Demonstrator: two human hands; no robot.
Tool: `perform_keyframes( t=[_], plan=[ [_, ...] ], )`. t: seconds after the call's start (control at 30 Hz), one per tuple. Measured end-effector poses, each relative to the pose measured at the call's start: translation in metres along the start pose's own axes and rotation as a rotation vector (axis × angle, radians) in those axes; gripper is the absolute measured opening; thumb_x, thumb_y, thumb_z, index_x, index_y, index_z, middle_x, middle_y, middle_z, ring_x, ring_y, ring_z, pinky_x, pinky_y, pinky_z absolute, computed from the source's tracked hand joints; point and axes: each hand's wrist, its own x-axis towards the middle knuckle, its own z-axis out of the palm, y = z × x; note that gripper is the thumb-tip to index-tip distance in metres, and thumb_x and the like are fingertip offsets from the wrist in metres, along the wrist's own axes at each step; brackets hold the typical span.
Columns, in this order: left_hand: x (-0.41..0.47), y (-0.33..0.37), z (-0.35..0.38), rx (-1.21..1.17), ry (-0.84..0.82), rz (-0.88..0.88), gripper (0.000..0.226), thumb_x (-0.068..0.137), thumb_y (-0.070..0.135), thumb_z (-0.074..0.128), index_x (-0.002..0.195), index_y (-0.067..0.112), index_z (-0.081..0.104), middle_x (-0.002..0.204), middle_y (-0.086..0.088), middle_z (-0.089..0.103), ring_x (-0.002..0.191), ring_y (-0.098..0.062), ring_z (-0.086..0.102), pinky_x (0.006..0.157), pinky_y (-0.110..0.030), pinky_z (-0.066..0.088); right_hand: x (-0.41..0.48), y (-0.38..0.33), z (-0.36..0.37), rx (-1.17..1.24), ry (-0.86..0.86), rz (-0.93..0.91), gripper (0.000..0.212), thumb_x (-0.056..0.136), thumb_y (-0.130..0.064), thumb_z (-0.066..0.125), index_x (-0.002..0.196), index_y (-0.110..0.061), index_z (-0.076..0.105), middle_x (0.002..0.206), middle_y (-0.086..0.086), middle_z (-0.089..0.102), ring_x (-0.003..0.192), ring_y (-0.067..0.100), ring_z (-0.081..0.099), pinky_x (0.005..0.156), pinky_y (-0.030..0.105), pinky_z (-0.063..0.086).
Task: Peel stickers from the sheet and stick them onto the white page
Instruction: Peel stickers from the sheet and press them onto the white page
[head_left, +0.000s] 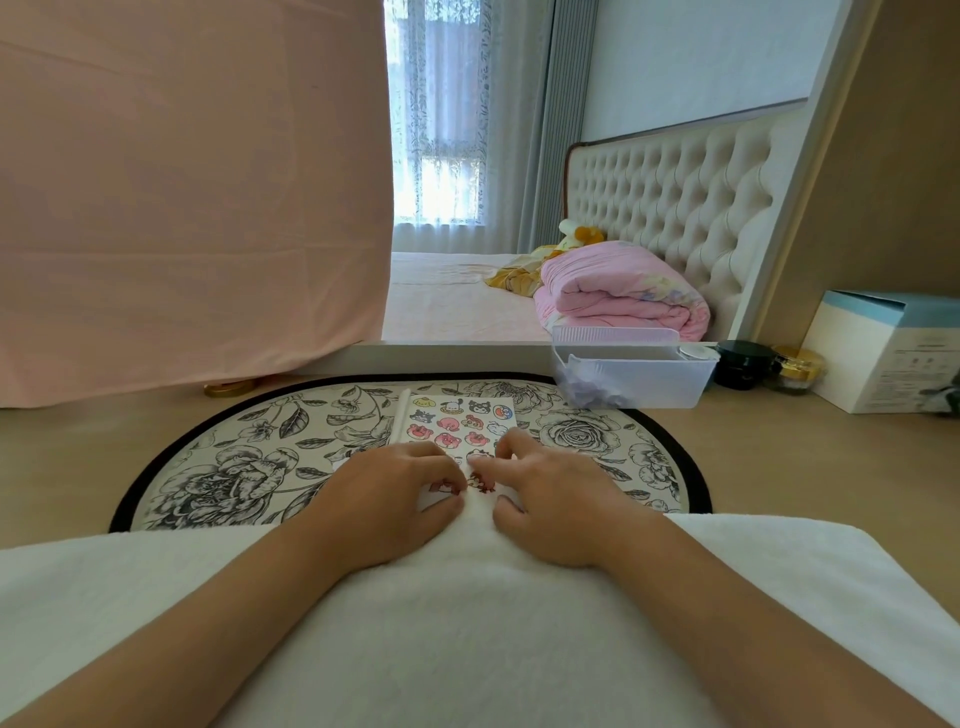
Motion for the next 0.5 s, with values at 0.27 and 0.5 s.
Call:
perform_keyframes(
  t=[0.27,0.5],
  plan=[
    [-0.001,0.002,0.001,-0.013,-0.019,-0.04,0.044,0.082,0.066,0.038,0.109,0.044,0.065,0.114,0.027,0.059,0.095,0.002,0.059,0.081,-0.027,0.053,-0.008,0.003,0.0,0.007,0.139,-0.008,0.034,0.095,-0.042,0.047,0.118,-0.035,0.072,0.117,-0.019,0.057,0.093,0.011,0.062,0.084,0.033,0.053],
    [-0.001,-0.002,-0.001,-0.173,-0.001,-0.03,0.017,0.091,0.043,0.064,0.105,0.036,0.071,0.113,0.023,0.062,0.108,0.003,0.055,0.095,-0.022,0.047,-0.012,0.0,0.002,-0.036,0.225,0.022,0.035,0.095,-0.047,0.045,0.11,-0.033,0.073,0.115,-0.019,0.059,0.082,0.008,0.063,0.078,0.028,0.053]
  ],
)
